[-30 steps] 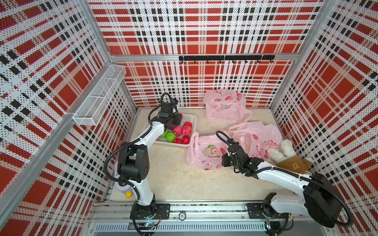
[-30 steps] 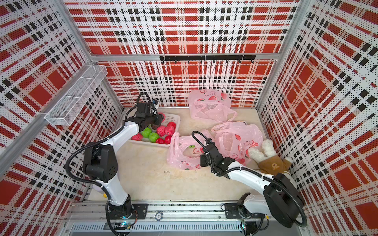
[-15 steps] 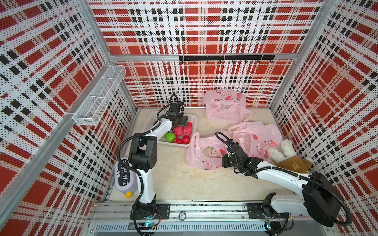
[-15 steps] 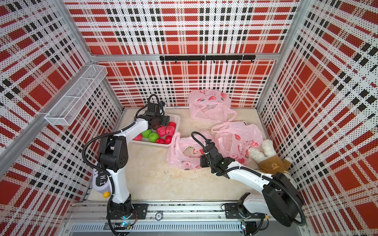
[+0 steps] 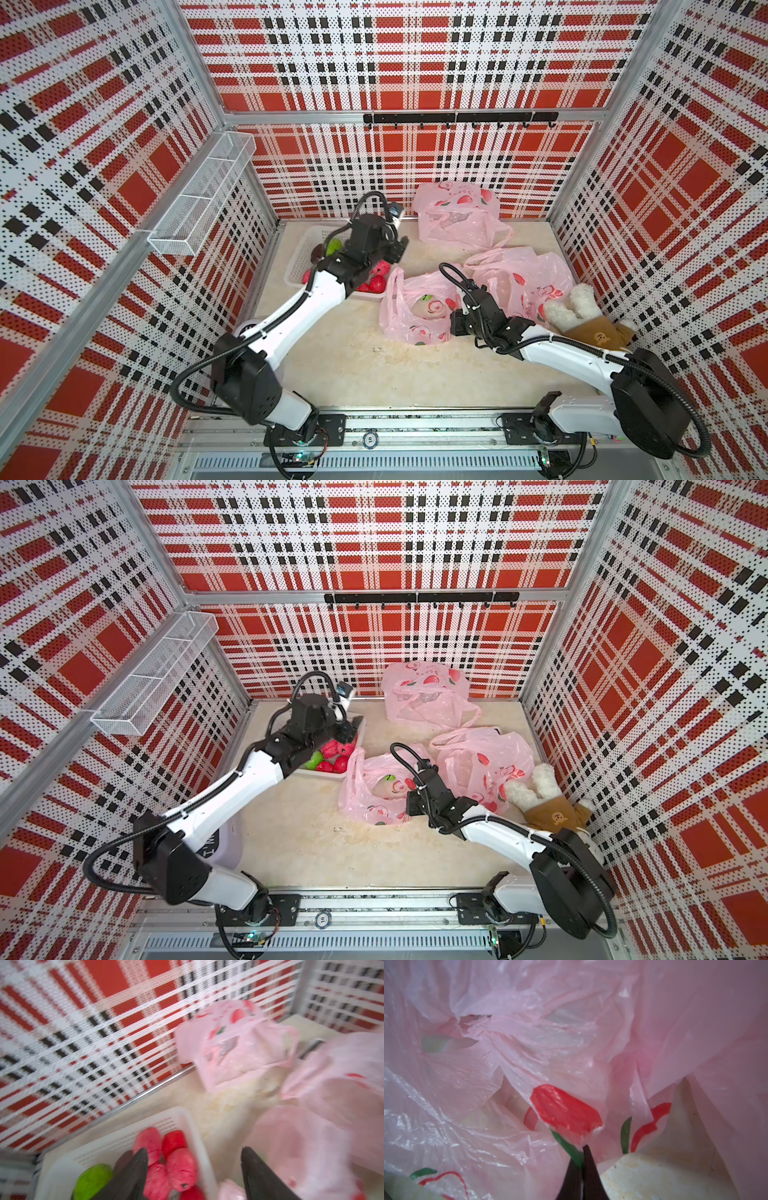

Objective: Untie the knot of a plastic bag & take out the apple
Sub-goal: Adjust the plastic bag at the center of the board.

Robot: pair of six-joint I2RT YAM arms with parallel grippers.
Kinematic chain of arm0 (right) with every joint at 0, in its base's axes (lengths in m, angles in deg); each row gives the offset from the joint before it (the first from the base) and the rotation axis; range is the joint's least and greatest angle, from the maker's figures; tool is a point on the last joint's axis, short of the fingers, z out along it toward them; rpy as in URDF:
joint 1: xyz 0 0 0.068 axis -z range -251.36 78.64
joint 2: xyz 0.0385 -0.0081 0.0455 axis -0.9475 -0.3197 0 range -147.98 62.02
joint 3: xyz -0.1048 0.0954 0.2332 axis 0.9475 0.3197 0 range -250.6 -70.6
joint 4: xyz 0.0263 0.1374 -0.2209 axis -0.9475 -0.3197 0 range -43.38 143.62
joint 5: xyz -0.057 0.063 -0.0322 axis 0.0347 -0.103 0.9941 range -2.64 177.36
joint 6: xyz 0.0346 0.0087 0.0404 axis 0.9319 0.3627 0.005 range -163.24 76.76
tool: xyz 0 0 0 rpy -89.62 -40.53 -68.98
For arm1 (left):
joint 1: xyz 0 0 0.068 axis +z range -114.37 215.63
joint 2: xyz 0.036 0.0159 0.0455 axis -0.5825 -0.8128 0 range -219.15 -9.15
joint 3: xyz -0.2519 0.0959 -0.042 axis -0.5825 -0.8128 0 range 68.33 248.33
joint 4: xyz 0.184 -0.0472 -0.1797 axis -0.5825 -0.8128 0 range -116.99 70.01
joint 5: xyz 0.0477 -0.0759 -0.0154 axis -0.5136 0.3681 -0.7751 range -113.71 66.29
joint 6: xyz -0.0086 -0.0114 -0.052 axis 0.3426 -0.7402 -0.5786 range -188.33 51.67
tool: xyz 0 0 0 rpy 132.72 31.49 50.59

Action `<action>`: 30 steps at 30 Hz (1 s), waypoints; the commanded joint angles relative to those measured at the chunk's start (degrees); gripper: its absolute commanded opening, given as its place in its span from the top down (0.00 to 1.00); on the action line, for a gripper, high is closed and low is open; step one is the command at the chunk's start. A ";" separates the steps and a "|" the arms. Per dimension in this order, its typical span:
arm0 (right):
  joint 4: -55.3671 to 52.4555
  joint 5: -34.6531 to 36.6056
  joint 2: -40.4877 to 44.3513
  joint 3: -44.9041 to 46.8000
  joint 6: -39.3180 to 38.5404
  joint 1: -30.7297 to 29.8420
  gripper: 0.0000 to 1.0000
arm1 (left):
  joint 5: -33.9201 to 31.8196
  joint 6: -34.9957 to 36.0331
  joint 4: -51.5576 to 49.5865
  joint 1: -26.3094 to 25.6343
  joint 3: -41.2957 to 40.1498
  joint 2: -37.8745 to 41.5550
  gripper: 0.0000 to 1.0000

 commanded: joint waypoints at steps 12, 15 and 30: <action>7.57 -11.64 -7.45 2.54 3.73 2.34 1.00 | -4.15 -15.04 -1.11 -8.04 -24.36 -1.89 0.38; 9.85 -12.08 -8.13 4.00 4.85 2.36 1.00 | -4.39 -19.57 -1.28 -7.58 -29.25 -0.75 0.39; -9.23 -0.69 8.01 -9.60 -3.27 2.71 0.18 | -4.63 -21.59 -2.29 -6.37 -33.66 8.44 0.37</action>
